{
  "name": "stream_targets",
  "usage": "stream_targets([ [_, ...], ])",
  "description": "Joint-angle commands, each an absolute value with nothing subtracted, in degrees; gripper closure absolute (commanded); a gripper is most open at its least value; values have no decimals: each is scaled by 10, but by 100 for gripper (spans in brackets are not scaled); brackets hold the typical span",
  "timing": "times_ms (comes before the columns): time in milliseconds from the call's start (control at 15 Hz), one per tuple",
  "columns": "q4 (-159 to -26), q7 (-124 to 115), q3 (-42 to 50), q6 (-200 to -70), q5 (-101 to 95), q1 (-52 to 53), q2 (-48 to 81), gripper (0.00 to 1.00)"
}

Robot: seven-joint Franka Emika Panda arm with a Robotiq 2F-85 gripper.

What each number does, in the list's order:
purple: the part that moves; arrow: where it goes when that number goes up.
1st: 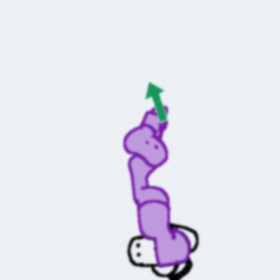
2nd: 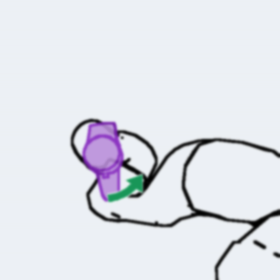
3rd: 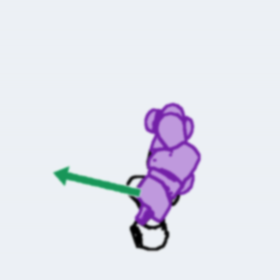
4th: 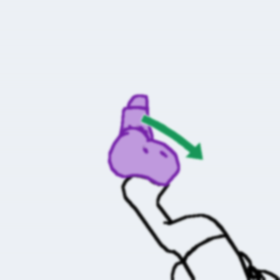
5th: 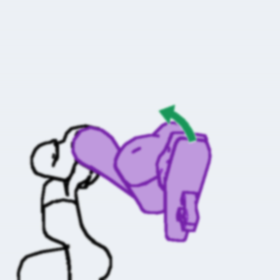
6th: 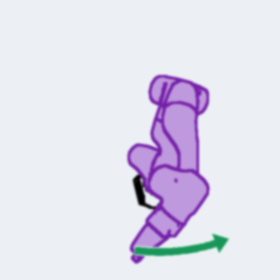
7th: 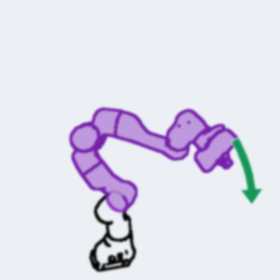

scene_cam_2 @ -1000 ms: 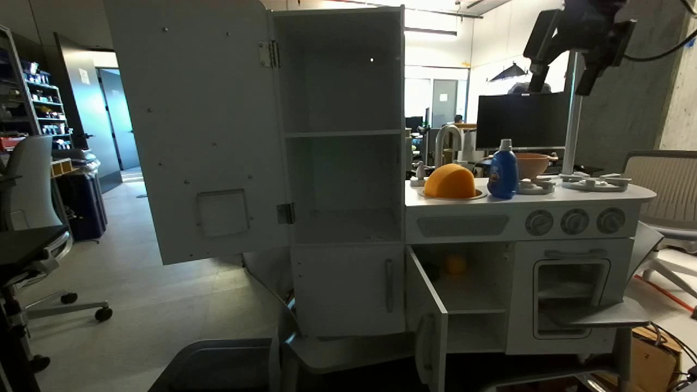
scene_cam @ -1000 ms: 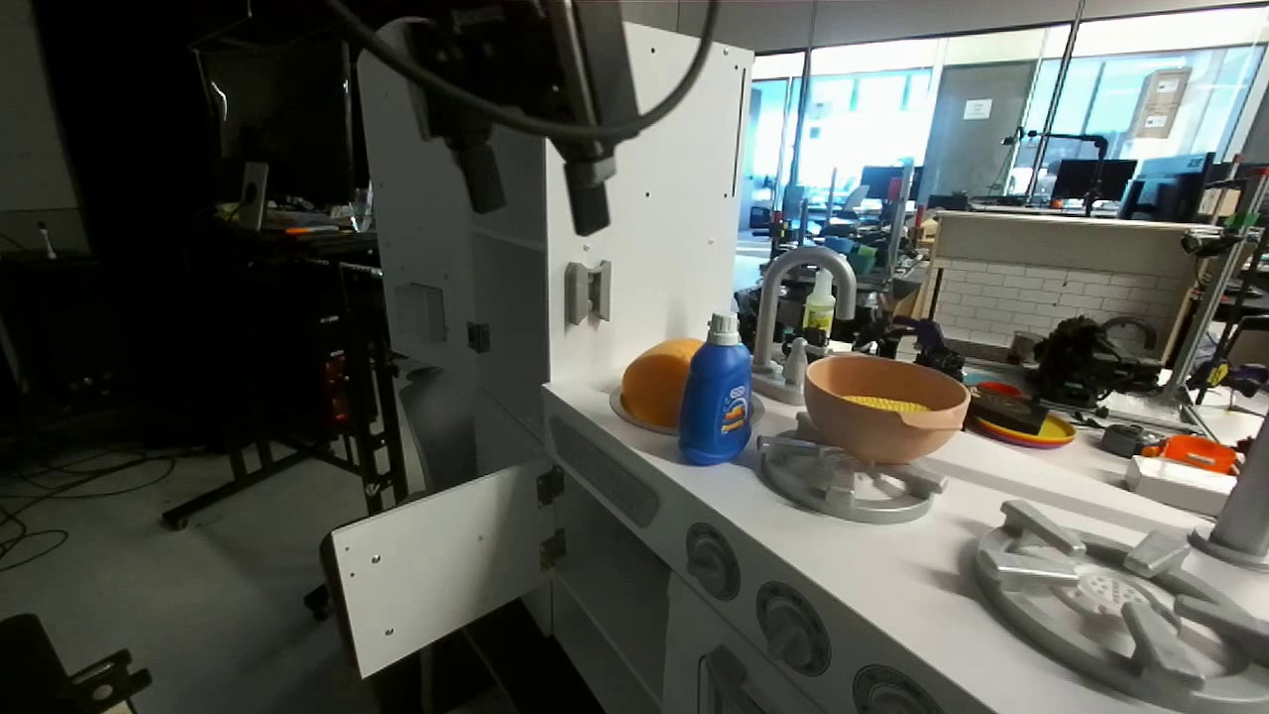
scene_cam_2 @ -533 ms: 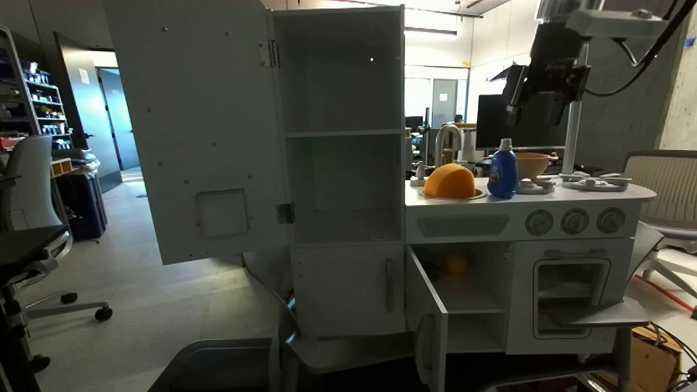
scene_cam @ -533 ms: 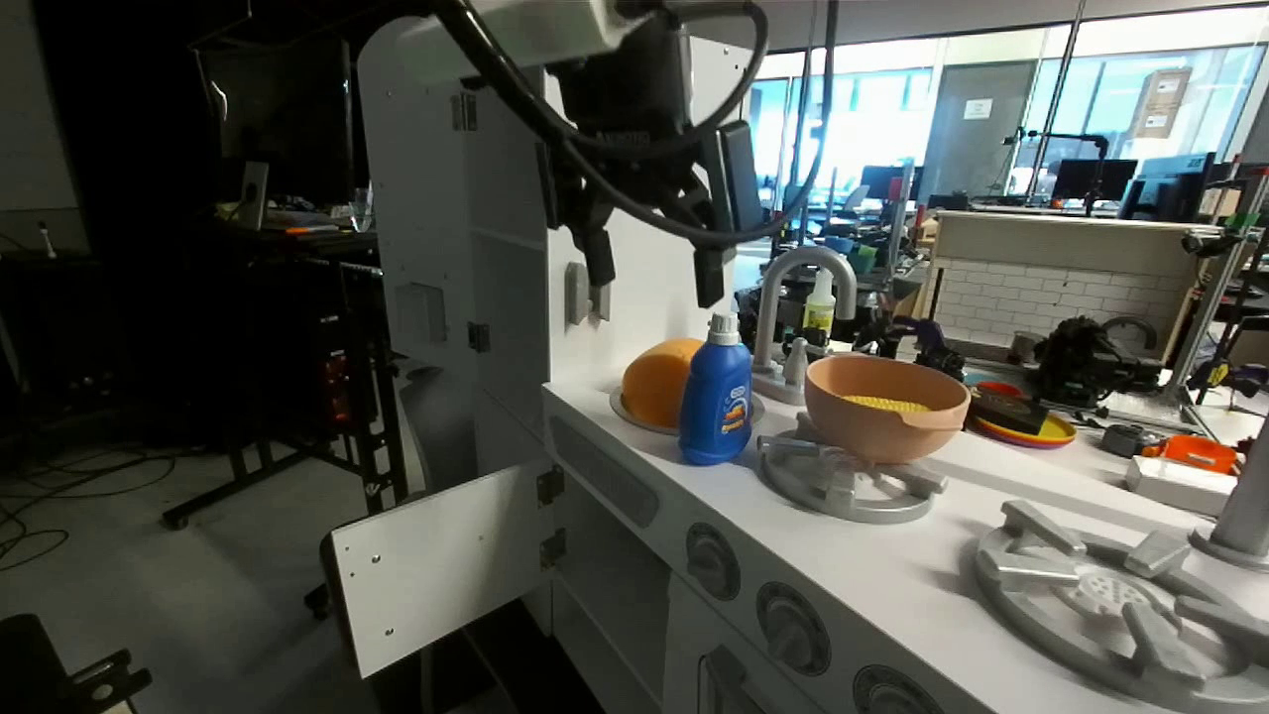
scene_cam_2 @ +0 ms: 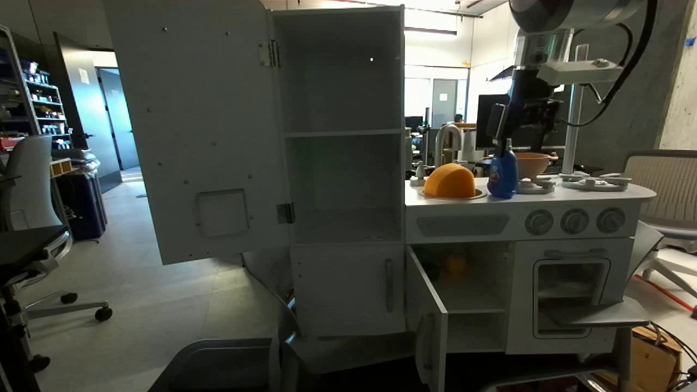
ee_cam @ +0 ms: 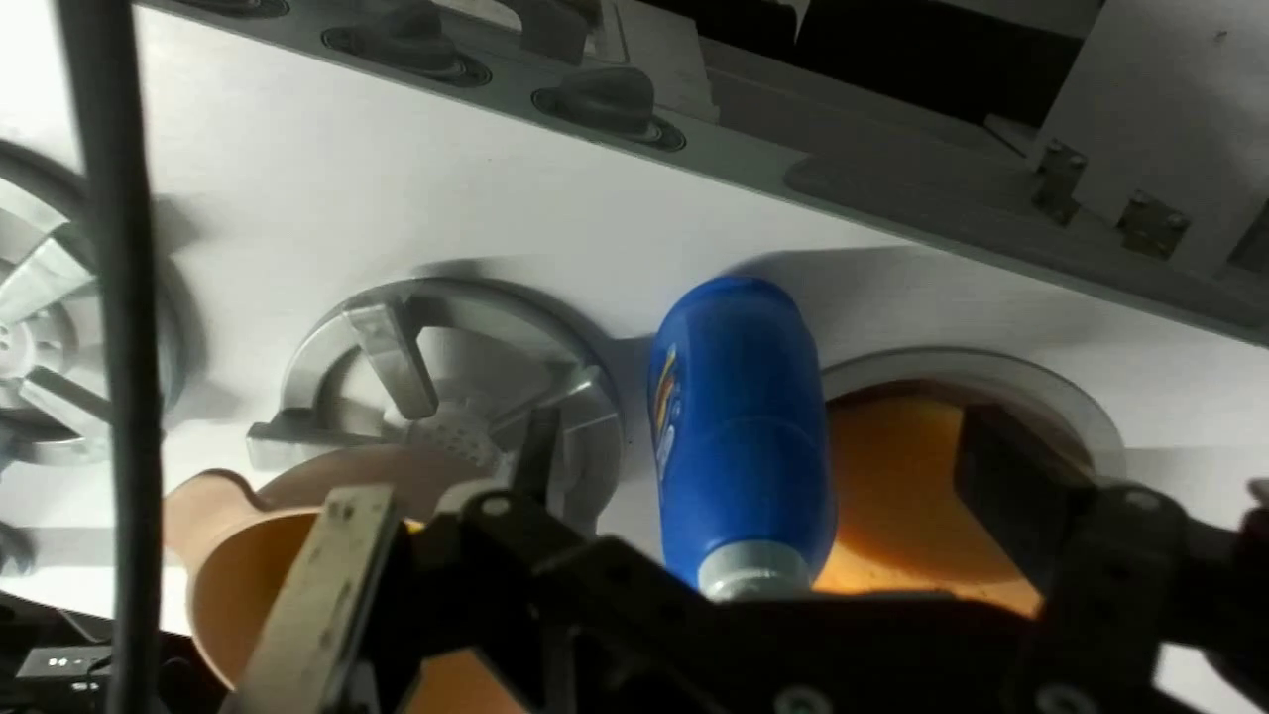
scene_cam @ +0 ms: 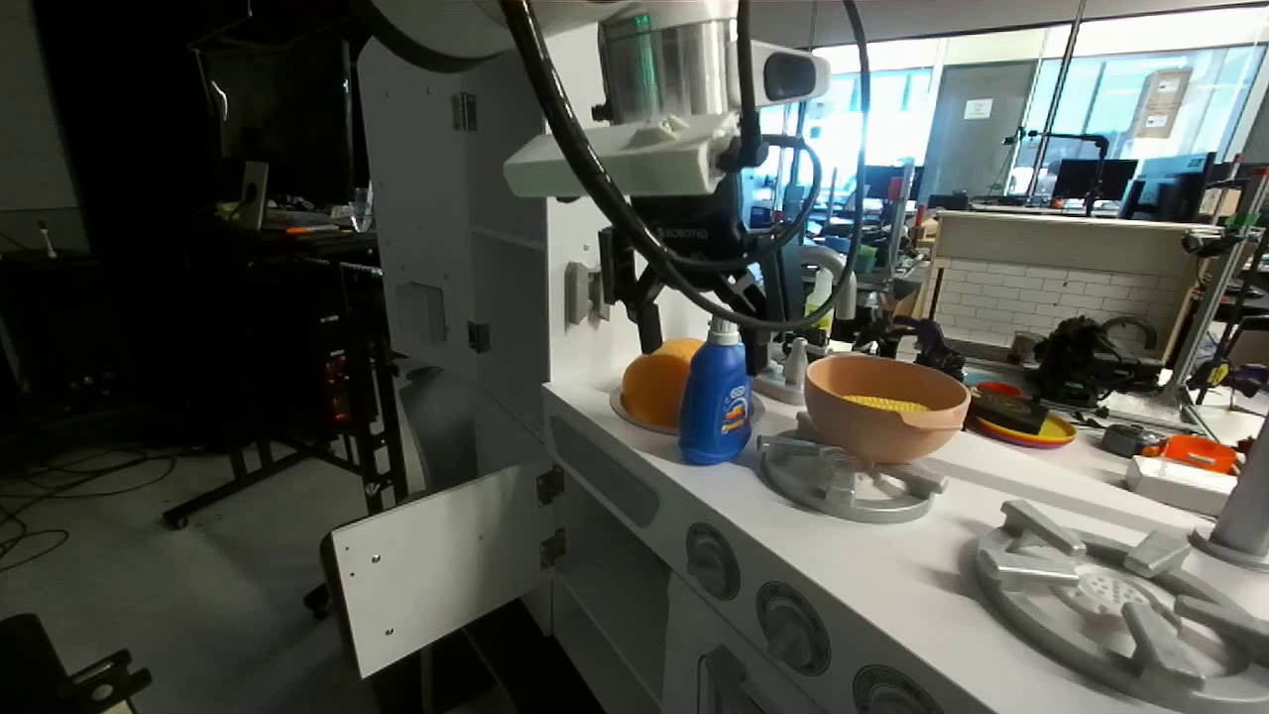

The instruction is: Put the blue and yellow objects into the bottom cabinet.

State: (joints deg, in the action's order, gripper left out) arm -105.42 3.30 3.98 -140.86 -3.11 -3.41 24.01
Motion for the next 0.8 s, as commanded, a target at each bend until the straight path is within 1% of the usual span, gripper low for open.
stream_targets([
  [0, -1005, 45, 29, -1413, -28, -39, 290, 0],
  [200, -981, 41, 28, -1408, -32, -35, 314, 0],
  [267, -973, 40, 29, -1405, -34, -34, 319, 16],
  [333, -966, 39, 30, -1402, -36, -34, 323, 26],
  [533, -952, 40, 30, -1401, -35, -36, 332, 51],
  [667, -946, 38, 31, -1402, -36, -35, 336, 65],
  [733, -942, 38, 32, -1400, -37, -35, 338, 73],
])
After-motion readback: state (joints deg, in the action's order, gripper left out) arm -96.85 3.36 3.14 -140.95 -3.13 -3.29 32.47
